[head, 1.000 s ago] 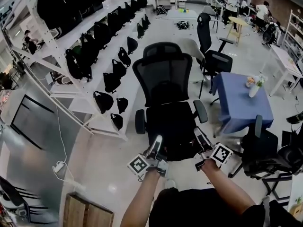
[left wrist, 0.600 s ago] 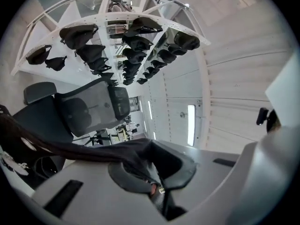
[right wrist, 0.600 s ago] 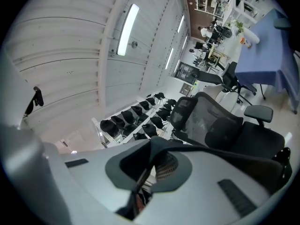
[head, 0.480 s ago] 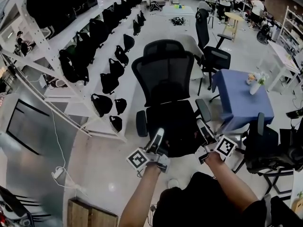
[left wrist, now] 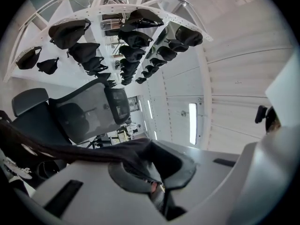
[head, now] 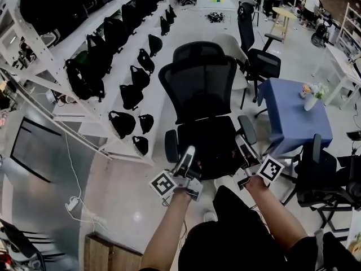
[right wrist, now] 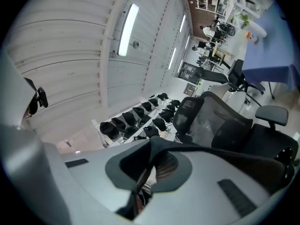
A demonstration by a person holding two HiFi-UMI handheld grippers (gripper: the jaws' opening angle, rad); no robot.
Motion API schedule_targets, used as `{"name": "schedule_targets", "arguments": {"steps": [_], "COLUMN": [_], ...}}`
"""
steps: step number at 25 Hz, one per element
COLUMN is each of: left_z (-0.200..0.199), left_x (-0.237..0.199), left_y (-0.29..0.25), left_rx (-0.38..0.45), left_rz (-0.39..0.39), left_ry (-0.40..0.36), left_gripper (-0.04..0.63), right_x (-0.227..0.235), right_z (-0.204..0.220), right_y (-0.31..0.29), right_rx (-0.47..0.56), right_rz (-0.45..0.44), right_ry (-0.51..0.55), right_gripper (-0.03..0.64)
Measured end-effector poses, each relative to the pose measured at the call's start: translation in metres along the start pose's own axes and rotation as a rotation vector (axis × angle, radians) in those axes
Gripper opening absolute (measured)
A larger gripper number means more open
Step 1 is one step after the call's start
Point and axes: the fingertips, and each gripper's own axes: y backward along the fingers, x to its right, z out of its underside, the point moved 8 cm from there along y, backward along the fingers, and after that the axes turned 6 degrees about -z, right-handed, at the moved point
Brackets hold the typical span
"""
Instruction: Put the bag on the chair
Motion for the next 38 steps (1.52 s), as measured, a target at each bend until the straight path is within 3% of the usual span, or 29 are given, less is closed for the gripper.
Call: {"name": "schedule_targets", "arguments": {"steps": [15,19,22,38], "left_z": [-0.052,-0.061,-0.071,-0.106], "left_x": [-0.031,-0.041,-0.047,-0.069], "left_y": [-0.081,-0.101,-0.123,-0.222], "left_rx": [-0.001,0.003,0.003,0.066], "left_rz": [-0.046,-0.068,-0.082,-0.135], "left_ry": [-0.003,-0.009,-0.051,-0.045], "left_gripper": [0.017,0.017,0.017,0.017], "right_x": [0.067,0.089,0.106,0.181], "right_z": [-0.034,-0.041,-0.054,-0.111], "right_y": [-0.082,-0.1,-0.118,-0.195], "right_rx": [-0.044,-0.037,-0.041,-0.094], "right_rz": [-0.016,-0.013,-0.023,-0.05], "right_ry": [-0.052,-0.117,-0.108,-0.141], "right_gripper": [0.009,0.008,0.008,0.008]}}
